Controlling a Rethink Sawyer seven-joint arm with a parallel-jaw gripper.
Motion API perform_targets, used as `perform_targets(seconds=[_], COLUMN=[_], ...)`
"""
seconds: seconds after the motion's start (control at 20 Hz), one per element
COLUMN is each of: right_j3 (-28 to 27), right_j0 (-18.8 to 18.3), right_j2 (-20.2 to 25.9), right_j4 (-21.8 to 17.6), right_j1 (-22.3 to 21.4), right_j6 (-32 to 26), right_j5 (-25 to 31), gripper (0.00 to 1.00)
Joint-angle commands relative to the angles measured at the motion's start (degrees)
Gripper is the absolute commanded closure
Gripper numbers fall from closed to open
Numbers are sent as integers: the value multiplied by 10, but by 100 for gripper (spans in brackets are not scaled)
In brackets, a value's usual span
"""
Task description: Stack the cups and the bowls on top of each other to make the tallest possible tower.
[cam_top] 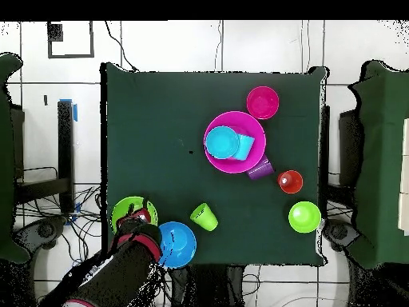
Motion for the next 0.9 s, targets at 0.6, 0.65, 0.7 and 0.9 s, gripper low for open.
perform_targets(seconds=[0.6, 0.65, 0.7, 0.9], right_j3=[-57, -58, -59, -62], right_j0=[4, 5, 6, 0], right_j2=[9, 8, 7, 12], right_j4=[29, 29, 30, 15], right_j1=[75, 76, 77, 68], right_j6=[20, 20, 20, 20], right_j5=[-37, -36, -36, -23], gripper=[0, 0, 0, 0])
